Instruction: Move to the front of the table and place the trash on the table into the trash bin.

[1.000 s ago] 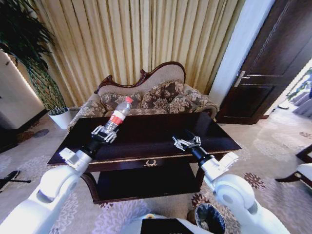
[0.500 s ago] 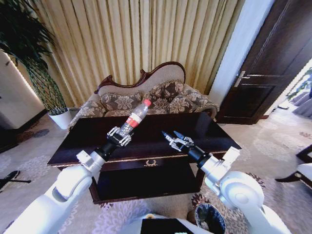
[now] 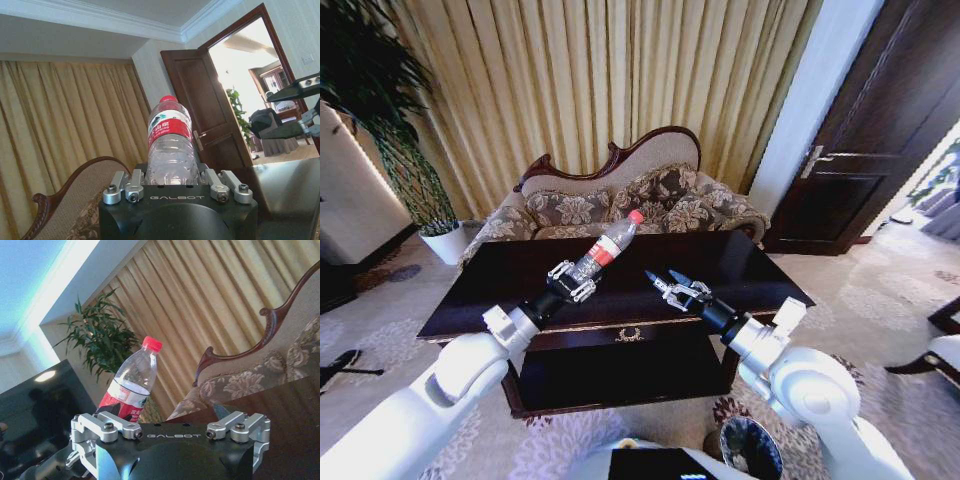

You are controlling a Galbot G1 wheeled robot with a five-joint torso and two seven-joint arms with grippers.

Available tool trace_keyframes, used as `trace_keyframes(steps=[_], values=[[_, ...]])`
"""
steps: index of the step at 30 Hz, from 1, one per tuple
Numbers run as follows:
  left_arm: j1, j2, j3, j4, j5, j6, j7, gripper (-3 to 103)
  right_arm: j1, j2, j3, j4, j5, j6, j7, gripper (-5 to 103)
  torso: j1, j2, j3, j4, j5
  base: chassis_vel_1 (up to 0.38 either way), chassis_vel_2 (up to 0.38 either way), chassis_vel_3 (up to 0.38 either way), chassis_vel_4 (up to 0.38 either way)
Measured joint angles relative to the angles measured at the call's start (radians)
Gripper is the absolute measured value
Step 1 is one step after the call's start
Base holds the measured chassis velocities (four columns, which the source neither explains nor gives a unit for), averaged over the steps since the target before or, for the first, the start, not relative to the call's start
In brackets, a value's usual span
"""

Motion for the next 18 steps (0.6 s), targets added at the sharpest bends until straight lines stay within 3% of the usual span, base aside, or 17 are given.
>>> trace_keyframes(steps=[12, 18], values=[[-0.124, -0.050, 0.125, 0.061, -0.014, -0.029, 0.029, 44, -0.023, 0.004, 0.068, -0.001, -0.015, 0.005, 0.000, 100, 0.000, 0.000, 0.000, 0.0000, 0.0001, 0.000, 0.000, 0.000, 0.000], [-0.203, -0.101, 0.185, 0.158, -0.008, -0.087, 0.075, 44, -0.041, 0.009, 0.104, -0.002, -0.015, 0.005, 0.000, 100, 0.000, 0.000, 0.000, 0.0002, 0.0000, 0.000, 0.000, 0.000, 0.000]])
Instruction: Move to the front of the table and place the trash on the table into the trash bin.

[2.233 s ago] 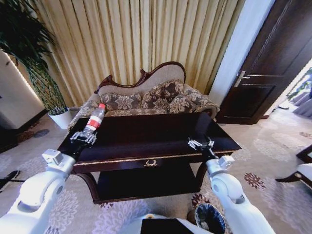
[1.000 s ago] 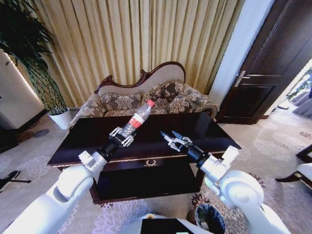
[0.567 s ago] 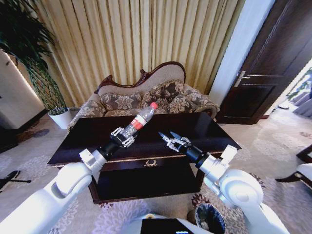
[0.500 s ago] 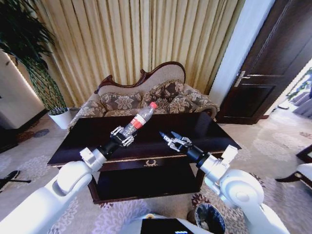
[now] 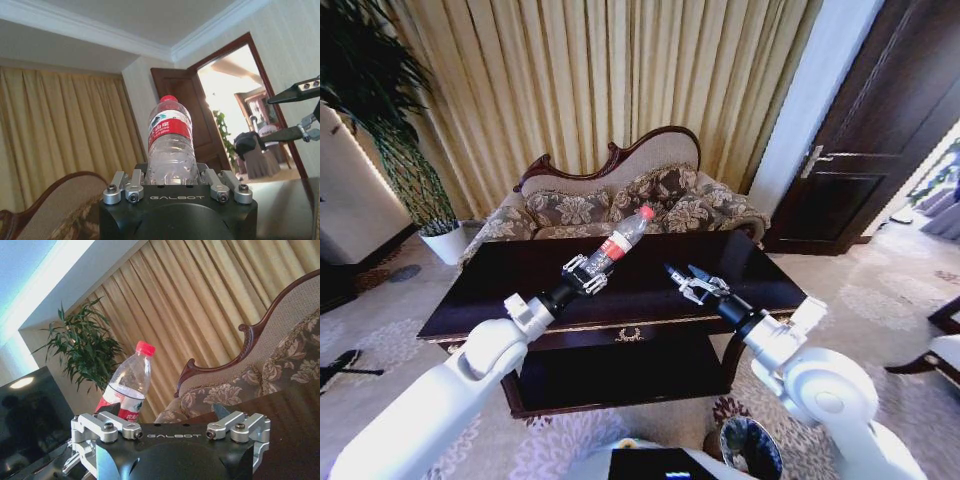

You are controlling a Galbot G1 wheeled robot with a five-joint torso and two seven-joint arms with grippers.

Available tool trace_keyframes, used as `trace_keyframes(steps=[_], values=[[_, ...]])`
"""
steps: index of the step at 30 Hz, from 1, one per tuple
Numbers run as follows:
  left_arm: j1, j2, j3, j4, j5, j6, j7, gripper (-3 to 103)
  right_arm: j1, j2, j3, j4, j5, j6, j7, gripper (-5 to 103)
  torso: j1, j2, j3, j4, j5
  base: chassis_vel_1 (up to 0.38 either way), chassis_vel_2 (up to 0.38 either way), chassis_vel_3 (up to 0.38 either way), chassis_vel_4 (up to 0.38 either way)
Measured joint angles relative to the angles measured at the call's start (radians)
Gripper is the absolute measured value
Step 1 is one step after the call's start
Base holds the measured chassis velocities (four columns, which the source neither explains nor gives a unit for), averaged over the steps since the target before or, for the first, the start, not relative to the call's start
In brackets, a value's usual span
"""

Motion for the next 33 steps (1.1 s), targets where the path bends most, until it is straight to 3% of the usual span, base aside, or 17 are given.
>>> trace_keyframes(steps=[14, 33], values=[[-0.239, -0.020, 0.195, 0.114, -0.045, -0.035, 0.053, 44, -0.004, -0.002, 0.019, -0.002, 0.001, 0.000, 0.000, 100, 0.000, 0.000, 0.000, -0.0003, 0.0001, 0.000, 0.000, 0.000, 0.000], [-0.331, -0.031, 0.398, 0.065, -0.049, -0.023, 0.023, 44, 0.050, 0.017, -0.022, -0.050, -0.009, 0.005, 0.000, 100, 0.000, 0.000, 0.000, -0.0001, 0.0001, 0.000, 0.000, 0.000, 0.000]])
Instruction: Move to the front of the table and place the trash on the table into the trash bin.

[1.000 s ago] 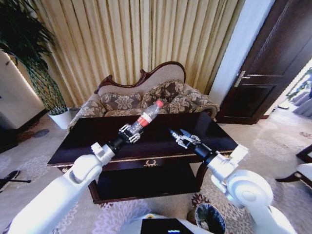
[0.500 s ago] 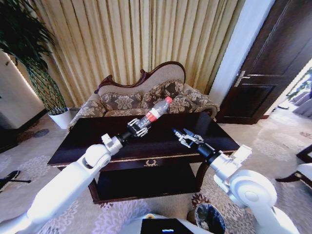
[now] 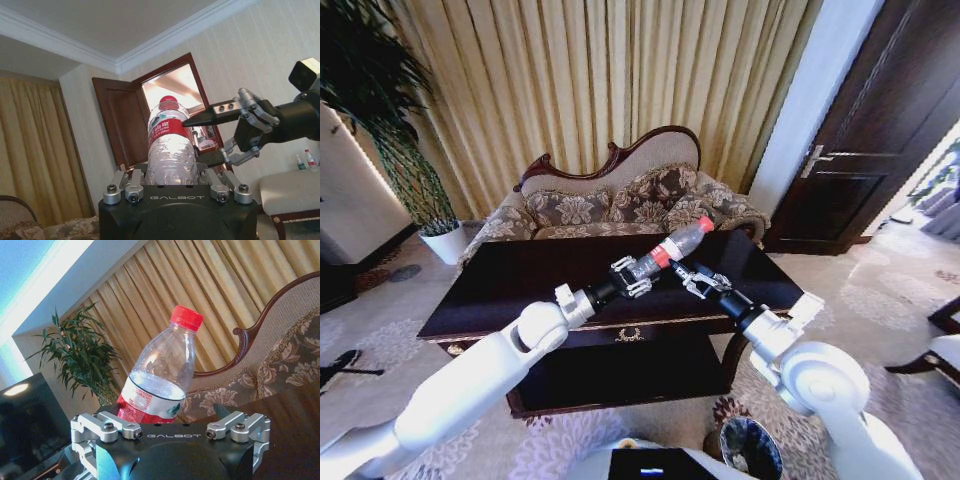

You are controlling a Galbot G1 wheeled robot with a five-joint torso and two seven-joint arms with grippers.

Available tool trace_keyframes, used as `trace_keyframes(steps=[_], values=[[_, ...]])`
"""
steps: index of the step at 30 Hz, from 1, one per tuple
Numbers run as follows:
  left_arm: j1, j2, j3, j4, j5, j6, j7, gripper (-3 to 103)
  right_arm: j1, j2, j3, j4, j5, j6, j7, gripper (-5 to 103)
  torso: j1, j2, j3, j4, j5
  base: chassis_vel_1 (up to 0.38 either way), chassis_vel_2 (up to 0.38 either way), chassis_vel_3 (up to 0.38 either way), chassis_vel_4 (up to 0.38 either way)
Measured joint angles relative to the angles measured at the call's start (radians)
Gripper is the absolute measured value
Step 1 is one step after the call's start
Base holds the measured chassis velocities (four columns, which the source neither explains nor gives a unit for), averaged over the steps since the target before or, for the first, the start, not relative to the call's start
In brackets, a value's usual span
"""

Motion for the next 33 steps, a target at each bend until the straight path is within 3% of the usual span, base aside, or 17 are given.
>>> trace_keyframes(steps=[12, 21, 27, 31, 33], values=[[-0.074, 0.008, 0.102, -0.019, 0.001, 0.019, -0.019, 43, 0.019, 0.030, -0.028, -0.018, -0.054, 0.027, -0.001, 100, 0.000, 0.000, 0.000, 0.0000, 0.0000, 0.000, 0.000, 0.000, 0.000], [-0.079, 0.015, 0.117, -0.030, 0.004, 0.024, -0.025, 43, 0.015, 0.032, -0.024, -0.018, -0.058, 0.030, -0.002, 101, 0.000, 0.000, 0.000, -0.0001, 0.0000, 0.000, 0.000, 0.000, 0.000], [-0.062, 0.024, 0.097, -0.032, 0.005, 0.024, -0.030, 43, 0.017, 0.033, -0.028, -0.021, -0.057, 0.035, -0.004, 79, 0.000, 0.000, 0.000, 0.0001, -0.0001, 0.000, 0.000, 0.000, 0.000], [-0.061, 0.026, 0.093, -0.032, 0.006, 0.024, -0.033, 43, 0.018, 0.037, -0.031, -0.023, -0.058, 0.037, -0.004, 69, 0.000, 0.000, 0.000, 0.0000, -0.0001, 0.000, 0.000, 0.000, 0.000], [-0.060, 0.026, 0.093, -0.031, 0.007, 0.024, -0.035, 43, 0.018, 0.038, -0.031, -0.024, -0.058, 0.037, -0.004, 69, 0.000, 0.000, 0.000, 0.0000, 0.0000, 0.000, 0.000, 0.000, 0.000]])
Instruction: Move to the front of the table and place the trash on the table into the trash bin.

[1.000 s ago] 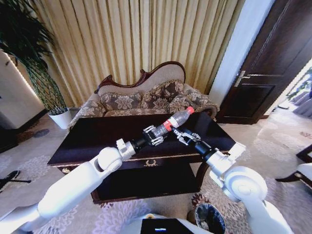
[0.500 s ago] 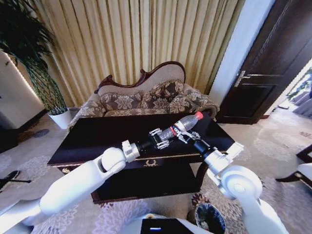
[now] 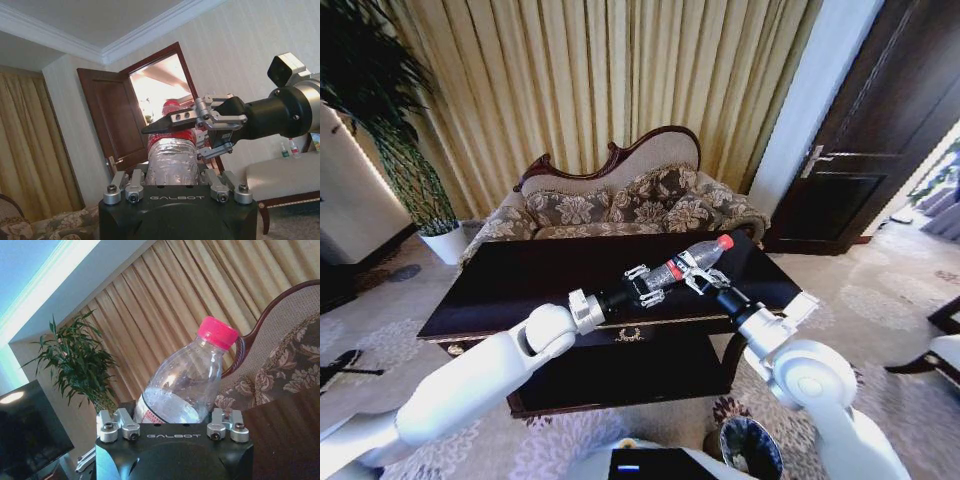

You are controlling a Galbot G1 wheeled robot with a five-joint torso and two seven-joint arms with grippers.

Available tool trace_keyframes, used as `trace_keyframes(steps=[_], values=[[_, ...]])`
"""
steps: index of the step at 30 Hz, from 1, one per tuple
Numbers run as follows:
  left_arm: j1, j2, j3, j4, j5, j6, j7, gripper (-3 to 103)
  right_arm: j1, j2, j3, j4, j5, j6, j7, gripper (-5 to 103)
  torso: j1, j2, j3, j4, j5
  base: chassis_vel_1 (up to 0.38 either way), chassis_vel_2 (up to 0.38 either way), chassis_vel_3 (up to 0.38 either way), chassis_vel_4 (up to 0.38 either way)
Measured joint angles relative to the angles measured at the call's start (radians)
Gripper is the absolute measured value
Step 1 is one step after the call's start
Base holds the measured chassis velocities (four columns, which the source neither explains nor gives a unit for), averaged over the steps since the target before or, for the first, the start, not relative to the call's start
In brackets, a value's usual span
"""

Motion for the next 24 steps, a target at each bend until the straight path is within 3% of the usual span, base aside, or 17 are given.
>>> trace_keyframes(steps=[5, 6, 8, 10, 11, 14, 18, 21, 24], values=[[0.002, -0.005, 0.002, 0.004, 0.015, 0.000, -0.021, 41, -0.006, 0.001, 0.001, -0.004, -0.007, 0.002, 0.000, 56, 0.000, 0.000, 0.000, 0.0000, 0.0000, 0.000, 0.000, 0.000, 0.000], [0.002, -0.006, 0.002, 0.004, 0.015, 0.000, -0.025, 46, -0.006, 0.001, 0.001, -0.004, -0.007, 0.002, 0.000, 53, 0.000, 0.000, 0.000, -0.0001, 0.0000, 0.000, 0.000, 0.000, 0.000], [0.003, -0.006, 0.002, 0.003, 0.015, 0.004, -0.029, 46, -0.007, 0.001, 0.001, -0.004, -0.007, 0.002, 0.000, 53, 0.000, 0.000, 0.000, 0.0000, 0.0000, 0.000, 0.000, 0.000, 0.000], [0.006, -0.006, 0.002, -0.003, 0.014, 0.020, -0.039, 57, -0.007, 0.001, 0.003, -0.007, -0.010, 0.003, 0.003, 44, 0.000, 0.000, 0.000, 0.0000, 0.0000, 0.000, 0.000, 0.000, 0.000], [0.006, -0.006, 0.002, -0.003, 0.014, 0.020, -0.039, 57, -0.007, 0.001, 0.003, -0.007, -0.010, 0.003, 0.003, 44, 0.000, 0.000, 0.000, 0.0000, 0.0000, 0.000, 0.000, 0.000, 0.000], [0.020, -0.005, -0.003, -0.014, 0.011, 0.032, -0.051, 74, -0.009, 0.000, 0.004, -0.010, -0.014, 0.003, 0.008, 37, 0.000, 0.000, 0.000, -0.0001, 0.0000, 0.000, 0.000, 0.000, 0.000], [0.032, -0.001, -0.010, -0.021, 0.009, 0.040, -0.055, 84, -0.011, 0.000, 0.005, -0.010, -0.014, 0.002, 0.008, 31, 0.000, 0.000, 0.000, 0.0000, 0.0000, 0.000, 0.000, 0.000, 0.000], [0.051, 0.003, -0.018, -0.035, 0.007, 0.060, -0.064, 98, -0.011, 0.001, 0.005, -0.010, -0.014, 0.002, 0.008, 28, 0.000, 0.000, 0.000, 0.0000, -0.0001, 0.000, 0.000, 0.000, 0.000], [0.057, 0.005, -0.024, -0.040, 0.000, 0.066, -0.070, 100, -0.010, 0.001, 0.005, -0.010, -0.014, 0.002, 0.007, 28, 0.000, 0.000, 0.000, -0.0001, 0.0000, 0.000, 0.000, 0.000, 0.000]])
